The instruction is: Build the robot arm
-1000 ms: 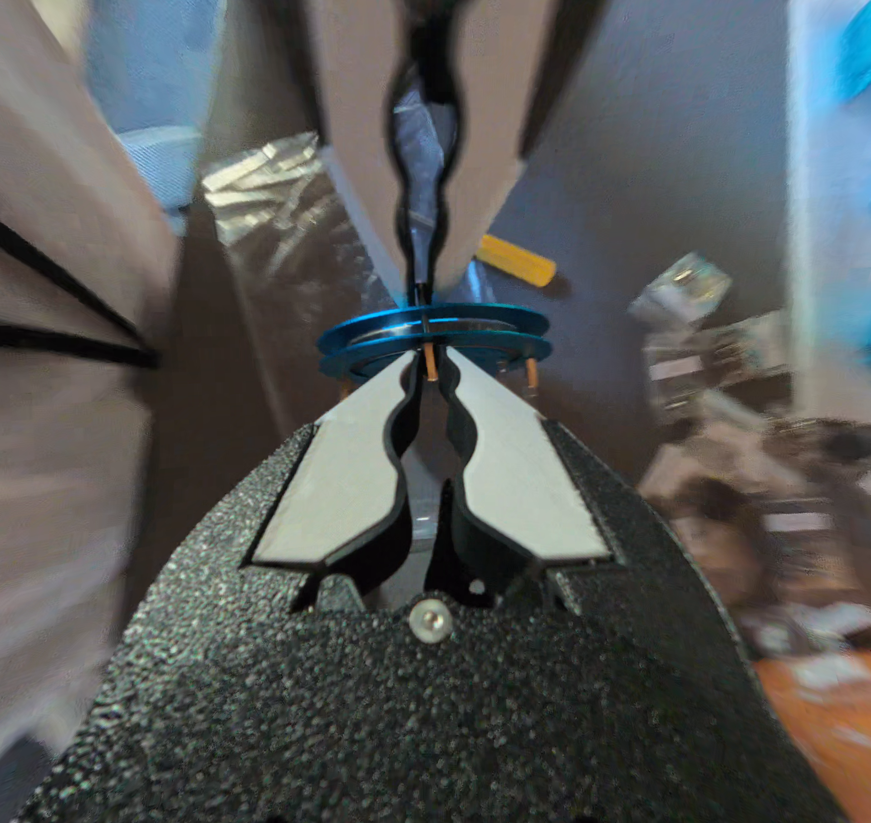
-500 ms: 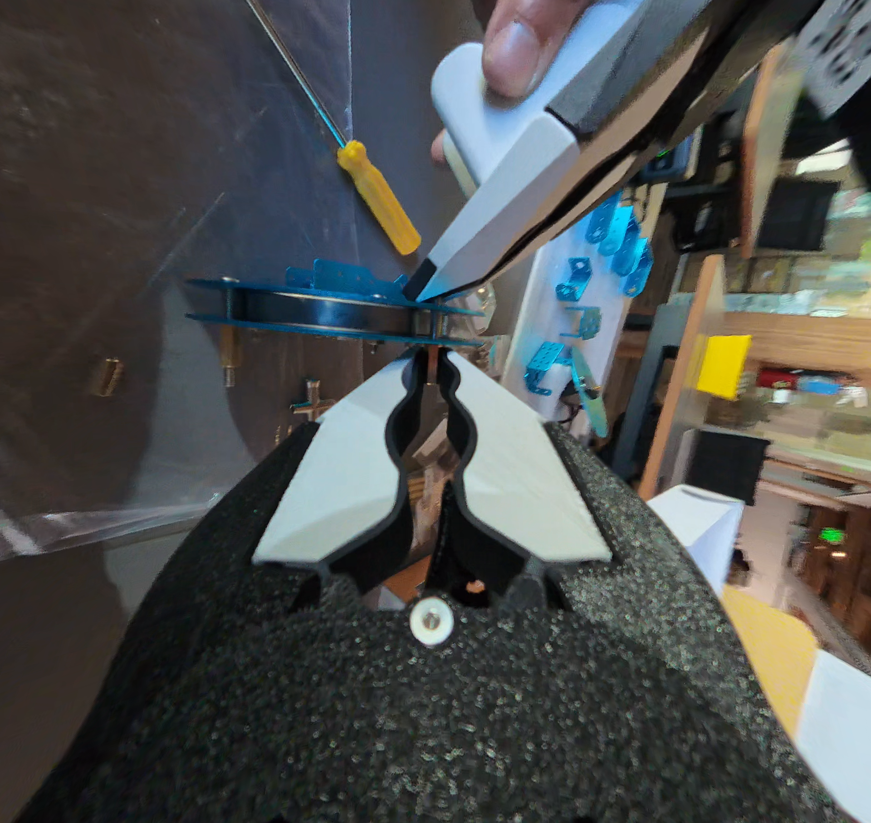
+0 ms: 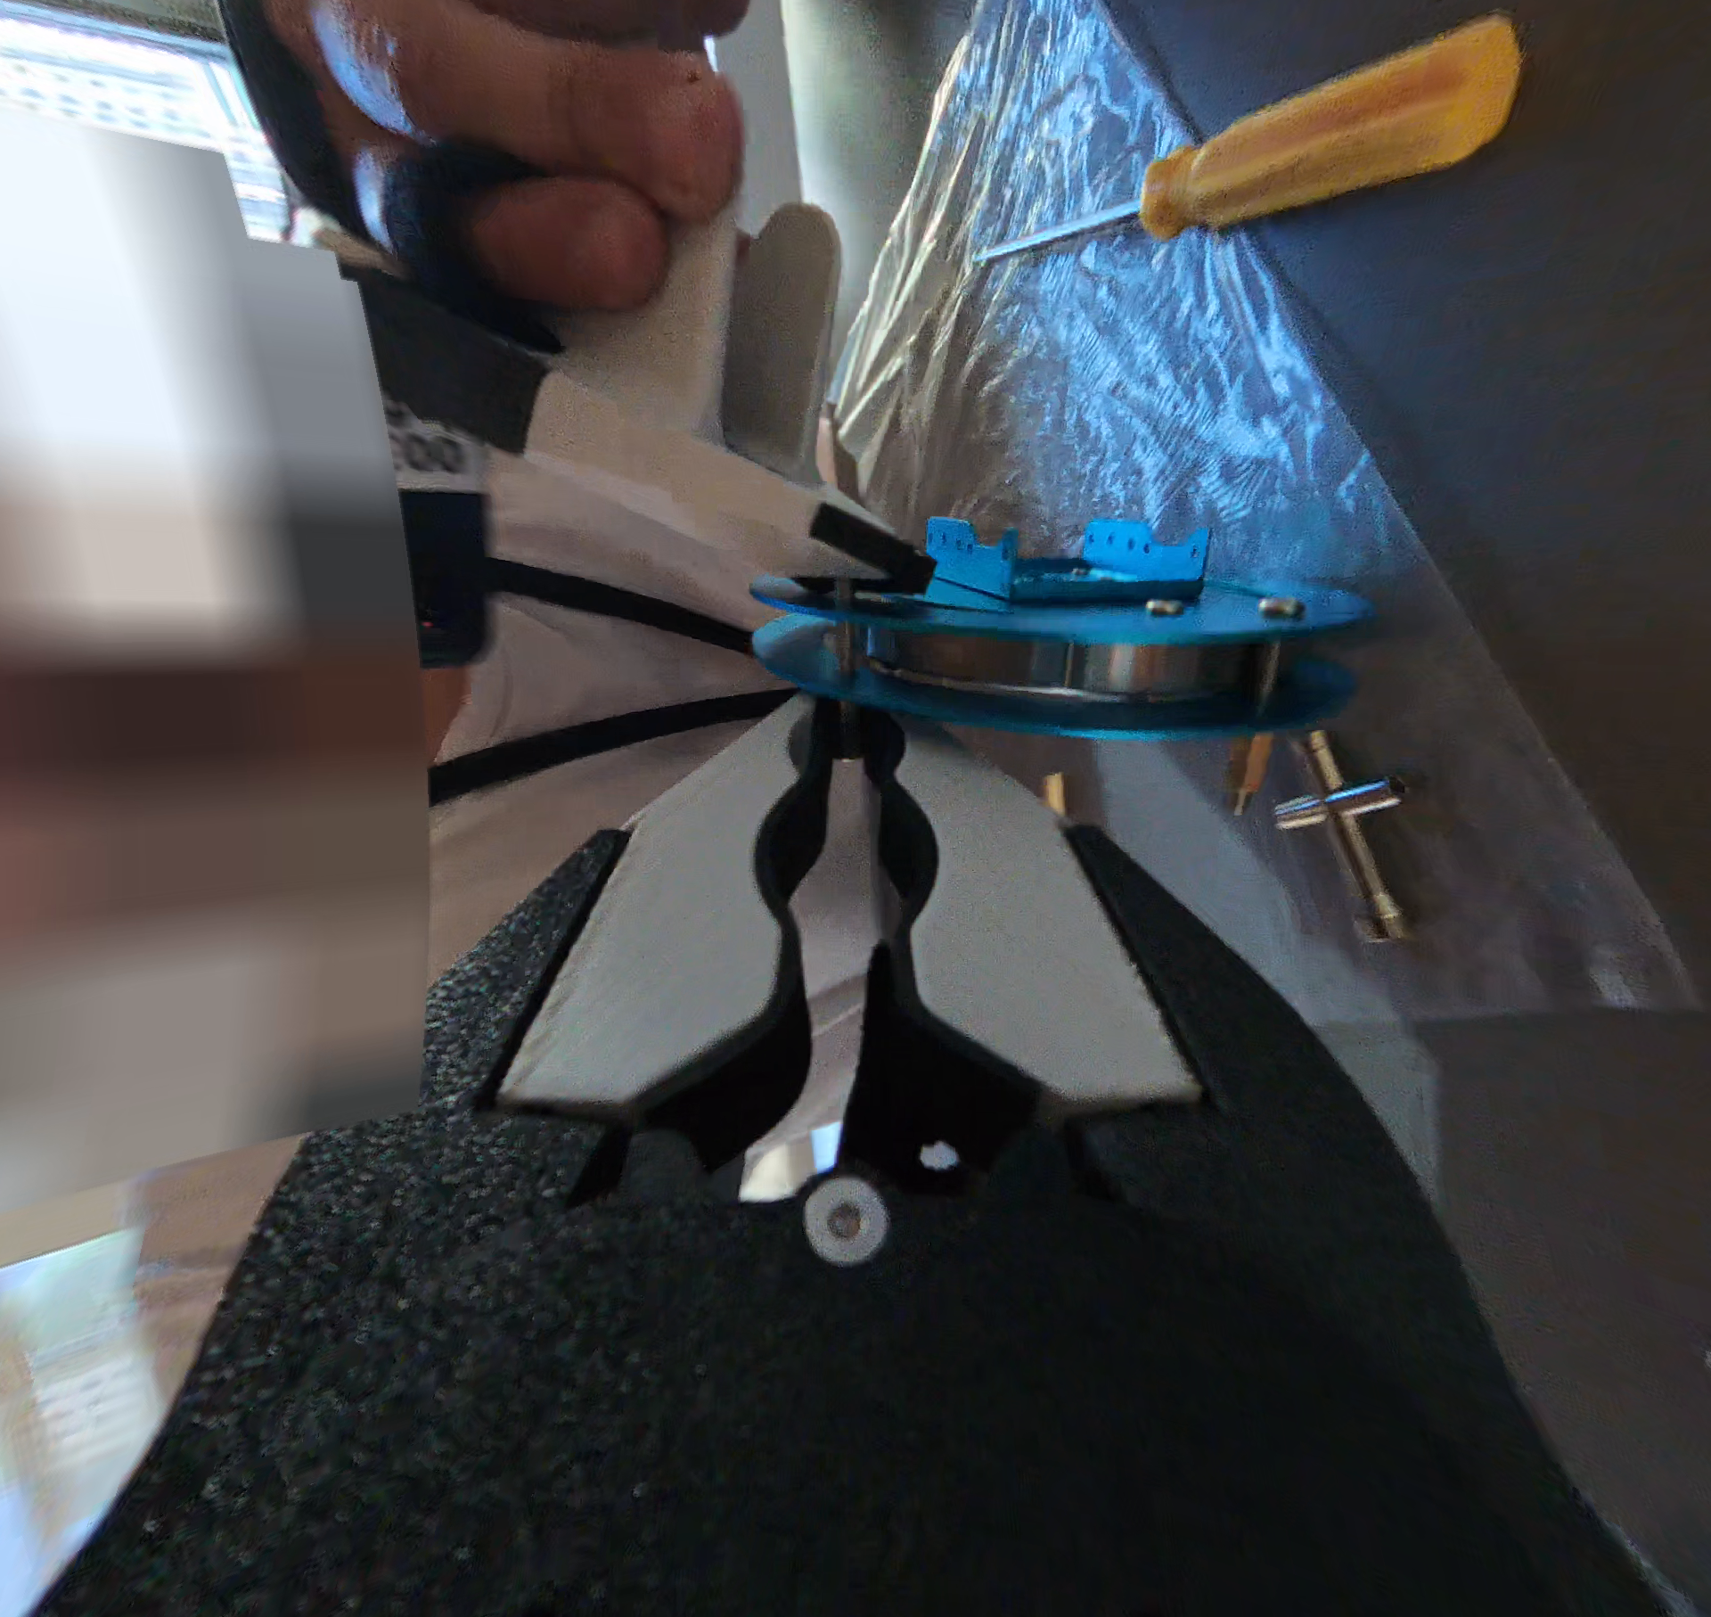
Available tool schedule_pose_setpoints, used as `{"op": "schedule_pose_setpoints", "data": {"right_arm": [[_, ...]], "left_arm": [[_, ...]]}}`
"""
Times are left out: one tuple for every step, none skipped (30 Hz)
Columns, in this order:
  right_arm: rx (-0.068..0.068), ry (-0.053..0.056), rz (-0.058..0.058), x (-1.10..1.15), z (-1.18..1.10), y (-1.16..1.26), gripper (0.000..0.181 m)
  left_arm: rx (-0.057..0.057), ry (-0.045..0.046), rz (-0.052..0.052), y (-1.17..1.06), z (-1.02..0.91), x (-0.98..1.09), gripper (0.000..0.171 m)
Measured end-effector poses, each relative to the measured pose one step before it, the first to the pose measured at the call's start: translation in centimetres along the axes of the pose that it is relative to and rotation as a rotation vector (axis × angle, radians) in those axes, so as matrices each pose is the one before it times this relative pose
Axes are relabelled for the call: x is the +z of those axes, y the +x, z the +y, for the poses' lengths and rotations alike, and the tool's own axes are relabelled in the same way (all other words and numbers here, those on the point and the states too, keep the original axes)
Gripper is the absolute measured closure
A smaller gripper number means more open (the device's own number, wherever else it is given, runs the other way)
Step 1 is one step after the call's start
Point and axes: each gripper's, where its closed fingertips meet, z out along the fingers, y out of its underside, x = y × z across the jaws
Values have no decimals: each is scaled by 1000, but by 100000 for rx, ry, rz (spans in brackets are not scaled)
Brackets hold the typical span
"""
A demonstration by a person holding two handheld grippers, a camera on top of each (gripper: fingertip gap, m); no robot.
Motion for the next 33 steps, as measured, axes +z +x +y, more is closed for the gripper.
{"op": "schedule_pose_setpoints", "data": {"right_arm": [[-10210,284,8395,-35,-39,213,177],[-14193,-904,12374,-54,21,255,176],[-16117,-13,16872,-207,-214,645,176],[-17268,188,19557,-328,-283,898,175],[-16718,-778,17890,-287,-176,569,175],[-14722,-1893,16926,-170,-157,460,174],[-13007,-2759,16165,-136,-126,504,174],[-11356,-3835,14062,-37,-24,407,175],[-10746,-3434,11197,-4,-23,280,175],[-8673,-3039,8346,29,-6,196,175],[-5416,-3405,4656,28,100,159,176],[-568,-2511,-750,-32,59,-31,176],[5198,-976,-6052,-69,38,-199,177],[9201,953,-10125,-102,18,-304,177],[11844,2985,-12539,-60,24,-320,177],[14242,2992,-14086,26,104,-321,177],[14844,2534,-14457,104,141,-307,178],[15533,1779,-16133,82,126,-511,178],[14468,1385,-16472,33,90,-659,179],[14146,1315,-16603,9,71,-684,179],[13543,1281,-15535,34,106,-498,178],[11911,1874,-13172,33,17,-308,178],[6770,1384,-8747,19,-26,-172,178],[-841,703,-1885,24,-39,16,178],[-6786,-373,5096,1,32,118,177],[-12557,-786,11150,-80,-51,223,177],[-16079,-680,15221,-161,-215,404,176],[-16213,-1364,16392,-183,-153,460,175],[-13775,-2369,15524,-88,-54,374,175],[-13229,-2297,15197,-66,-137,380,174],[-12841,-3050,14517,-11,-24,389,173],[-12301,-3123,12579,14,-31,332,175],[-10067,-3137,10705,88,18,324,176]], "left_arm": [[-10018,2620,6264,79,-146,-32,168],[-13134,2785,8364,145,-180,-46,168],[-14090,1352,9065,118,-24,-13,168],[-14010,1230,9651,146,-36,-62,168],[-13720,1590,10191,217,-75,-115,168],[-13004,1882,9817,256,-56,-84,168],[-12140,1591,8760,169,-18,-52,169],[-9320,1543,8023,174,-32,-51,169],[-8040,1110,7486,246,3,-19,169],[-5644,1000,5470,143,12,-3,168],[-2570,991,2953,50,5,31,168],[696,365,701,73,22,74,168],[5387,-238,-2490,114,49,87,168],[9872,-1043,-6125,38,75,126,168],[13415,-1799,-9336,-91,74,105,169],[15574,-2156,-11412,-203,40,91,169],[16684,-2303,-12329,-283,27,43,169],[15785,-2249,-11620,-251,34,46,169],[13497,-1982,-10290,-189,40,36,169],[12482,-1904,-9757,-156,64,73,169],[12502,-2425,-9424,-181,62,59,169],[10913,-3107,-7863,-246,165,61,169],[4641,-2408,-3488,-178,163,88,169],[-3867,-292,1718,-70,47,50,169],[-10264,2118,6037,57,-124,-15,169],[-14132,1978,9002,126,-93,-9,169],[-15577,1230,10361,129,-70,-28,168],[-15087,1571,11313,252,-122,-64,169],[-14376,1081,10627,208,-71,-75,168],[-11419,740,8601,99,-10,-89,168],[-9217,901,7053,90,27,-70,168],[-8223,840,6533,152,27,-52,168],[-6895,600,5585,176,38,-61,168]]}}
